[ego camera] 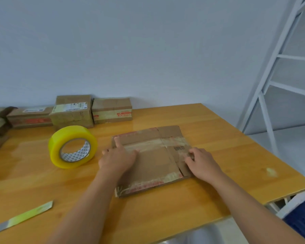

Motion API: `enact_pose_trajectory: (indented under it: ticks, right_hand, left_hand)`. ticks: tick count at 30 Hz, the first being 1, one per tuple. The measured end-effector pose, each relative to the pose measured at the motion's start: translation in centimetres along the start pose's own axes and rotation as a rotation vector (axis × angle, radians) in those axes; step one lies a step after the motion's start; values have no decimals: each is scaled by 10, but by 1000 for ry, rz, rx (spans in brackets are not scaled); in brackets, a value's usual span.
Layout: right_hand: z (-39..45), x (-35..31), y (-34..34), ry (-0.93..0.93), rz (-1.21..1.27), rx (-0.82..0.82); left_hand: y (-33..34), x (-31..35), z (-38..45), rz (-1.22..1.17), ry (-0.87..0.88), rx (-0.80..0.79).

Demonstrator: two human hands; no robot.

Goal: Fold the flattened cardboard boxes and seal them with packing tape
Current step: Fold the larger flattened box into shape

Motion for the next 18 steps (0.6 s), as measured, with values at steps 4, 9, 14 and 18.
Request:
enact_pose_trajectory:
  ticks: [4, 9, 14, 18]
  right_hand:
    - [0, -13, -1, 73, -154, 33]
    - [4, -23, 2, 133, 22, -66]
    - [12, -29, 10, 109, 368, -202]
    - [22, -47, 8, 38, 605, -242]
  left_hand:
    - [-12, 7, -8, 126, 84, 75]
    - [-10, 0, 2, -317, 70, 136]
    - [-32, -8, 11, -667, 136, 323]
    - [-58, -4, 15, -728, 181, 420]
Point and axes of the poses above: each hand's wrist, its own z-axis towards the middle knuckle, its own y-axis out of the palm, x = y × z, the point moved 10 cm from there along z, towards the middle knuckle, and after that the axes turned 10 degrees about y, right-handed, at the moved point
